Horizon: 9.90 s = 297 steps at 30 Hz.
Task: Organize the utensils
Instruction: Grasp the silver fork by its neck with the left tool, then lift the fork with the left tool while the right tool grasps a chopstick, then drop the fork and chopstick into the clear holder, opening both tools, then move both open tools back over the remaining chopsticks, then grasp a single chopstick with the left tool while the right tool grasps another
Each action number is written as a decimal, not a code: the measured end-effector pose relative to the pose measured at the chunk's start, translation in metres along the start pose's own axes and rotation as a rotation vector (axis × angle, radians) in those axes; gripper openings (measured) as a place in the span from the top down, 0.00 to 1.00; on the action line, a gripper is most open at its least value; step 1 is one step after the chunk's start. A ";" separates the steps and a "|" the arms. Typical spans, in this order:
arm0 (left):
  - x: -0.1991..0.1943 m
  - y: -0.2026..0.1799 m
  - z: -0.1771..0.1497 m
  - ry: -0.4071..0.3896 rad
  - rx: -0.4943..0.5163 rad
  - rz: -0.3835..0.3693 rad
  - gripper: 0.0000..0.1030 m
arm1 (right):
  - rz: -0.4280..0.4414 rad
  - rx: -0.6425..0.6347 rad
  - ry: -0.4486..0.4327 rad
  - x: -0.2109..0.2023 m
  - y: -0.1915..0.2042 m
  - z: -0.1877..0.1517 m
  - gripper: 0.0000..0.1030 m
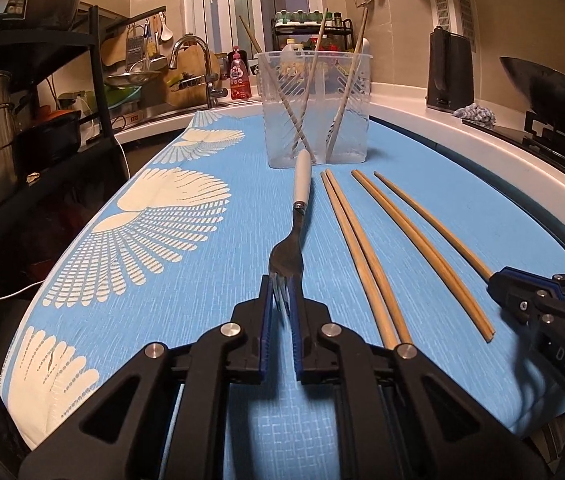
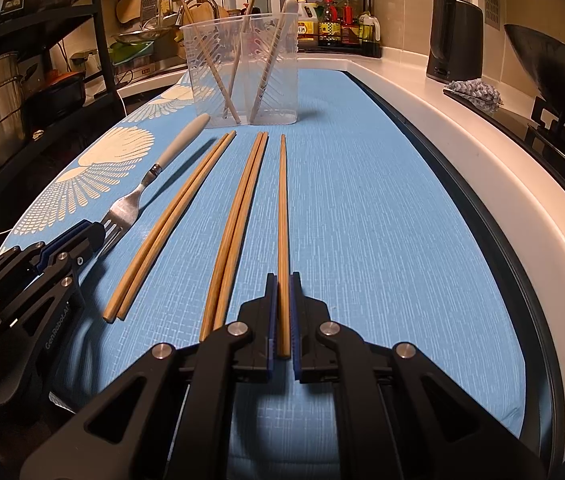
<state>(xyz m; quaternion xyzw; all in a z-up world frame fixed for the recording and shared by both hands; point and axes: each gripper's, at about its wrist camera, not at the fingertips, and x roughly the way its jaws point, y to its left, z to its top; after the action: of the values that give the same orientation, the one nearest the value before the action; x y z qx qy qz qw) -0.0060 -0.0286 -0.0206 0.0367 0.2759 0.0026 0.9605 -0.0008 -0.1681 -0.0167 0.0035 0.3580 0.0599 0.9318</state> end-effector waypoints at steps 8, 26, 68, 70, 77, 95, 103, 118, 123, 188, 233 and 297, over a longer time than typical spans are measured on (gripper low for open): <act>-0.005 -0.008 0.002 -0.031 0.060 0.053 0.93 | 0.003 0.004 0.000 0.000 -0.001 0.000 0.94; -0.011 0.008 -0.002 -0.012 0.078 0.134 0.96 | 0.009 0.008 0.000 0.000 0.000 -0.001 0.94; -0.052 0.042 0.073 -0.219 -0.062 0.045 0.98 | -0.058 -0.079 -0.210 -0.071 -0.001 0.076 0.94; -0.053 0.048 0.085 -0.218 -0.069 0.028 0.98 | -0.049 -0.081 -0.220 -0.076 -0.001 0.086 0.94; -0.056 0.057 0.123 -0.235 -0.043 -0.018 0.98 | -0.022 -0.093 -0.248 -0.088 -0.002 0.122 0.94; -0.039 0.080 0.245 -0.032 0.000 -0.118 0.98 | 0.089 -0.065 -0.177 -0.097 -0.003 0.226 0.94; -0.020 0.078 0.317 -0.032 0.037 -0.130 0.98 | 0.129 -0.100 -0.229 -0.108 0.013 0.309 0.94; 0.082 0.053 0.357 0.020 0.060 -0.127 0.98 | 0.097 -0.101 -0.248 -0.041 0.021 0.365 0.94; 0.119 0.036 0.324 0.082 0.108 -0.140 0.98 | 0.102 -0.080 -0.186 -0.002 0.016 0.351 0.94; -0.022 0.017 0.008 0.026 -0.101 -0.214 0.77 | 0.055 -0.001 -0.019 -0.007 0.010 0.008 0.80; -0.006 -0.013 -0.005 0.146 -0.057 -0.274 0.90 | -0.005 0.025 0.020 -0.004 -0.010 -0.001 0.95; -0.007 0.022 -0.017 0.048 -0.102 -0.117 0.94 | -0.054 0.023 -0.024 -0.002 -0.015 -0.003 0.95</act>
<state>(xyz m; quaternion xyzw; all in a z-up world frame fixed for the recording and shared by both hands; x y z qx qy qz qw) -0.0201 -0.0059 -0.0294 -0.0286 0.3000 -0.0386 0.9527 -0.0024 -0.1834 -0.0179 0.0053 0.3472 0.0305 0.9373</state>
